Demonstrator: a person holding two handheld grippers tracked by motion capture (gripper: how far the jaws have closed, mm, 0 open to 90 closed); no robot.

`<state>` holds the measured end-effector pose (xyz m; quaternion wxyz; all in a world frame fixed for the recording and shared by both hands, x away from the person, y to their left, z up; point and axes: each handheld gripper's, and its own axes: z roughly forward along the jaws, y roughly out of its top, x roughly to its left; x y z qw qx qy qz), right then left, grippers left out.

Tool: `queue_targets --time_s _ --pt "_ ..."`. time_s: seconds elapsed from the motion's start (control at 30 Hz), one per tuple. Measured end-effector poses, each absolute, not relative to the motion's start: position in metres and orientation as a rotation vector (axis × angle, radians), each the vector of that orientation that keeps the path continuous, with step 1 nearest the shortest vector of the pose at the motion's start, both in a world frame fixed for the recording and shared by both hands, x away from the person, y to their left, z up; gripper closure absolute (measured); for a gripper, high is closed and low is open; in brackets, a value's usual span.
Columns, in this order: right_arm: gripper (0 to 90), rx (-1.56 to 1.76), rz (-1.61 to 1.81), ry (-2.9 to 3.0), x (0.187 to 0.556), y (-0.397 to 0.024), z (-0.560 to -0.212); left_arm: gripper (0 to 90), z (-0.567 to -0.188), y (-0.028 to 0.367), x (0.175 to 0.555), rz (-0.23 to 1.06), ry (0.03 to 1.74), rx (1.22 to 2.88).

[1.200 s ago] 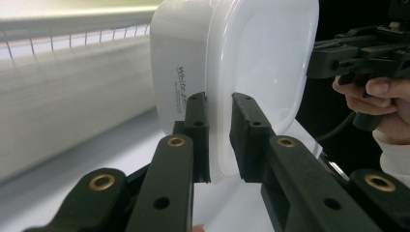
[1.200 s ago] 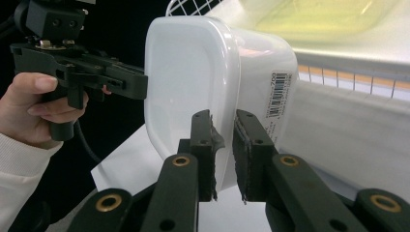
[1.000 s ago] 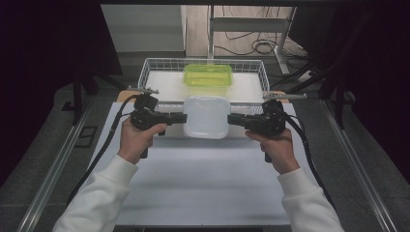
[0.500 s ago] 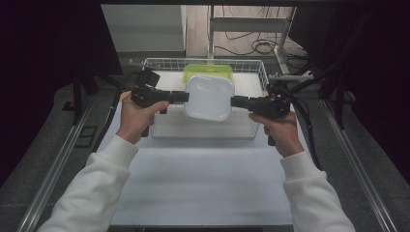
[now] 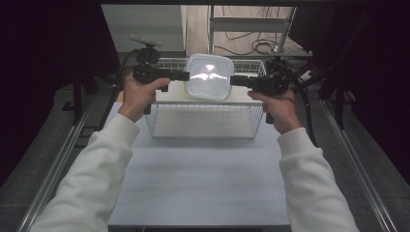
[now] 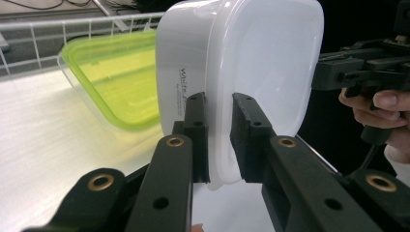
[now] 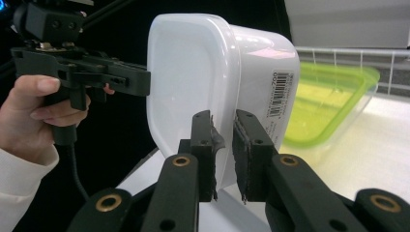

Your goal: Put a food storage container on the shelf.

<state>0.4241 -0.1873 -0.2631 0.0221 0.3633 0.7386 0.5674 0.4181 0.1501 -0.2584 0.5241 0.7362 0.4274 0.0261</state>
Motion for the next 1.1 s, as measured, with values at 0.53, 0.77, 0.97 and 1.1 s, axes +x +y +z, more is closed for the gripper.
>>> queue_targets --time_s 0.53,0.77,0.97,1.1 --pt "78.7 1.196 1.781 2.331 0.472 -0.185 -0.244 77.4 -0.253 0.154 0.461 -0.015 1.083 1.726" --pt "78.6 1.290 1.775 2.336 0.487 -0.183 -0.250 77.4 -0.256 0.155 0.473 -0.055 1.134 1.725" --pt "78.6 1.343 1.781 2.339 0.493 -0.182 -0.252 77.5 -0.257 0.156 0.478 -0.097 1.156 1.704" --pt "78.6 1.379 1.769 2.343 0.495 -0.183 -0.251 77.8 -0.256 0.156 0.478 -0.107 1.159 1.703"
